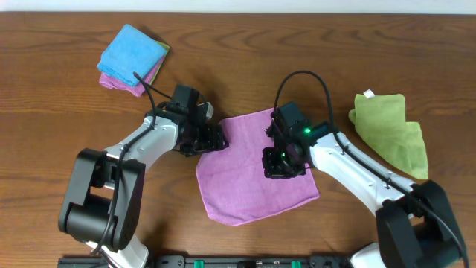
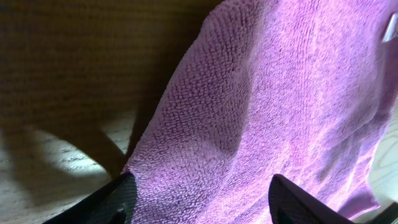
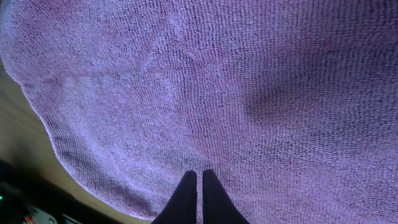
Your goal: Fold the cloth
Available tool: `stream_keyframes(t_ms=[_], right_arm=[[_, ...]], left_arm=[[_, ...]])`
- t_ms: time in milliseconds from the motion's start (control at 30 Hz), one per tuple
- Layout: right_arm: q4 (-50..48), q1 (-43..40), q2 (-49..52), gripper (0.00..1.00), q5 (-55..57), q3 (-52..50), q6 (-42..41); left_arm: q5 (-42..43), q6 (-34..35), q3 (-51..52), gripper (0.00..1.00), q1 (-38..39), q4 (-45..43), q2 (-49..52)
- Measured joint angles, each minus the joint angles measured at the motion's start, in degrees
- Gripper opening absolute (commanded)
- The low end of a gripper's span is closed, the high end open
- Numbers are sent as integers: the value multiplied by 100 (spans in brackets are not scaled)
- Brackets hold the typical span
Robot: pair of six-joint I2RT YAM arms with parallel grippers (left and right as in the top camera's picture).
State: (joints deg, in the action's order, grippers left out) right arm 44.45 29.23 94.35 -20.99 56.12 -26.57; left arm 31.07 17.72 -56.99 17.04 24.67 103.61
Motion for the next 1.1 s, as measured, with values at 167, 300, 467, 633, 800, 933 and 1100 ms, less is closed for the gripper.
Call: stream_keyframes(t_ms=[167, 300, 467, 633, 800, 933, 1100], right_arm=[[-42, 0, 0, 6, 0, 0, 0], [-57, 0, 0, 6, 0, 0, 0], [-85, 0, 0, 6, 0, 0, -2], [-105, 0, 0, 7, 0, 0, -2], [-122, 0, 0, 7, 0, -2, 0], [-122, 0, 0, 7, -4, -2, 0], [-122, 0, 0, 7, -4, -2, -2]], left_arm=[[-44, -245, -83, 68, 0, 256, 0], [-92, -352, -262, 68, 0, 391, 2], [-162, -468, -573, 68, 0, 490, 2], [-400, -490, -605, 69, 0, 603, 2], [-640, -579, -605, 66, 0, 608, 2], [-750, -599, -605, 62, 0, 555, 2], [-754, -599, -605, 60, 7, 527, 48]])
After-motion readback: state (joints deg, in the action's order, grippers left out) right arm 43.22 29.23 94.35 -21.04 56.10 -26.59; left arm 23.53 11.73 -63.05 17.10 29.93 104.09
